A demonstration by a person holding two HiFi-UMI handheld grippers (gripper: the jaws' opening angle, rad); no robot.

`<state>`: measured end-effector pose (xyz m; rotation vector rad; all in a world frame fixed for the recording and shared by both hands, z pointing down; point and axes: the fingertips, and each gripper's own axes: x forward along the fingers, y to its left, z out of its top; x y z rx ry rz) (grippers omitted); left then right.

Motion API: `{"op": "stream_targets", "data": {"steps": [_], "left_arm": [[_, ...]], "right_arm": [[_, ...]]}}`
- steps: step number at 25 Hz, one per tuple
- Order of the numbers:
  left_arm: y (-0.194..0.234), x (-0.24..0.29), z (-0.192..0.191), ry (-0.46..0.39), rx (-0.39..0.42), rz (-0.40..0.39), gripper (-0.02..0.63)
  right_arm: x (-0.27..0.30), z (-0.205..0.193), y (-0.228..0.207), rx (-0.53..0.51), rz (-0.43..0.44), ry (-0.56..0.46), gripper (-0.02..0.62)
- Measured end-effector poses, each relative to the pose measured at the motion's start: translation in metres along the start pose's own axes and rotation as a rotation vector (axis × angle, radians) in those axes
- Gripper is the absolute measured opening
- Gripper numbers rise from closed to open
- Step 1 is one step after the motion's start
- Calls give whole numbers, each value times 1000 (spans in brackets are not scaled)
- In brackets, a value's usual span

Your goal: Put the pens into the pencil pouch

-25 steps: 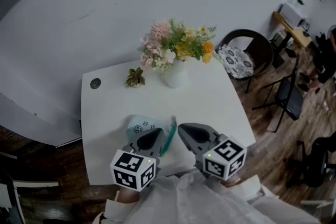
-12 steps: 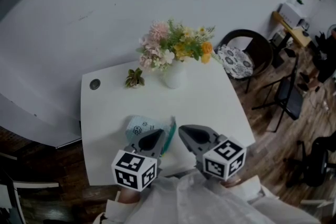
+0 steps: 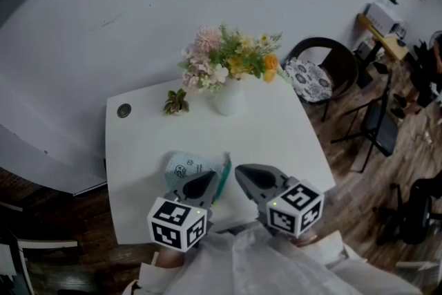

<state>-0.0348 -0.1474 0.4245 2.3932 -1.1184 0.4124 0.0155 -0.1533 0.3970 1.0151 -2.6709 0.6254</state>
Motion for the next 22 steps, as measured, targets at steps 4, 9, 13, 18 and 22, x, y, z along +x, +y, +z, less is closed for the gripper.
{"op": "stream_targets", "data": {"steps": [4,9,13,18,22], "left_arm": [[-1,-2,-4,10,0,-4,9],[3,-4,-6,21,3,2,8],[4,-6,-7,21,3,5,8],[3,-6,-7,25,0,-5,8],[2,-6,-9,35,3,-22,8]], "right_arm": [[-1,-4,2,17,7,11,6],[-1,-7,1,25,4,22,6],[0,-10,2,27,8,29,6],[4,-16,6,25,37,53,6],[6,-17,9,23,50,57,6]]}}
